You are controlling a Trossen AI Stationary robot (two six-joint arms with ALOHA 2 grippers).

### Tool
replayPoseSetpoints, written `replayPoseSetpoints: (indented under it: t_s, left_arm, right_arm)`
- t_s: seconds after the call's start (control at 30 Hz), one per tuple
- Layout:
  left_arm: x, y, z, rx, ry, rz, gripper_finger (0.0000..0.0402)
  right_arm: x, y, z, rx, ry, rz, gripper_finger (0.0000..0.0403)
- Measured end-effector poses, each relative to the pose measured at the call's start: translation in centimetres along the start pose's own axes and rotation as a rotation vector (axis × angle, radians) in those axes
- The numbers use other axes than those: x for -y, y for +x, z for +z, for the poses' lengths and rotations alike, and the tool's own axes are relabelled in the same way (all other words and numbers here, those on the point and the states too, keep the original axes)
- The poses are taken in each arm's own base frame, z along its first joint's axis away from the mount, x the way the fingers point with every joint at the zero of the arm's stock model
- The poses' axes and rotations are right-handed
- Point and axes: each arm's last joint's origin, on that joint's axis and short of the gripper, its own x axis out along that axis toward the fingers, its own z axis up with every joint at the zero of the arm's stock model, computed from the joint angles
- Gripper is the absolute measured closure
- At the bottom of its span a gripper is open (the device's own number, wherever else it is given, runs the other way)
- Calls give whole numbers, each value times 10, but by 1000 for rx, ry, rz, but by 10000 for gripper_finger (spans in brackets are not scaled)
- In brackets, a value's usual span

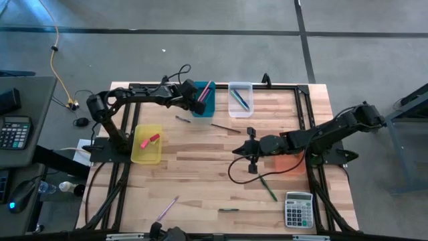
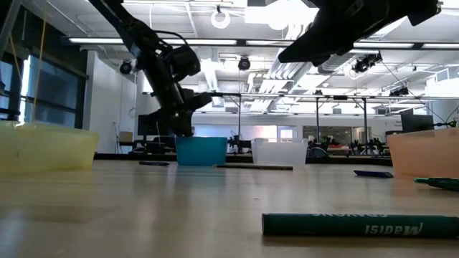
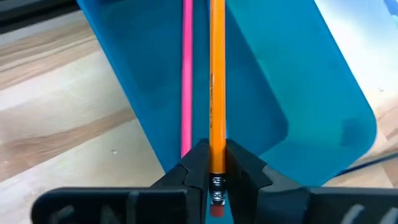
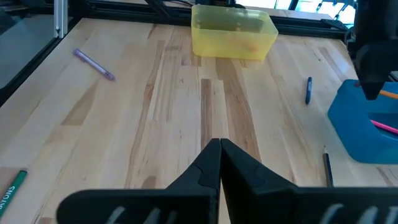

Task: Sort crayons/erasers/pens/pencils in bins
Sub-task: Put the orange pencil into the blue bin, then put the green crayon into the orange bin

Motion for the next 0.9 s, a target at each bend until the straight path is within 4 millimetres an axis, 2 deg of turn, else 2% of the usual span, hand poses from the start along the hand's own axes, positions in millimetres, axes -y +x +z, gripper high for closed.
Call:
replayPoseSetpoints:
  t_s: [0.33,0.5,0.6,0.73,0.9]
  left_arm:
    - [0,0,0,11,6,15,333]
    - [1,-3,3,33,76,6,314]
    - [7,-16,7,105,146,-21,315]
    - [26,-43,8,237,272,-70,337]
    - [54,-69,-15,435,431,-209,384]
  right_arm:
    - [0,0,0,0,-1,0,403]
    - [0,0,0,0,-2,0,403]
    - [0,0,0,0,-6,-2,403]
    - [1,0,0,0,-34,-25,403]
    - [1,-3,-2,-29,-51,-72,403]
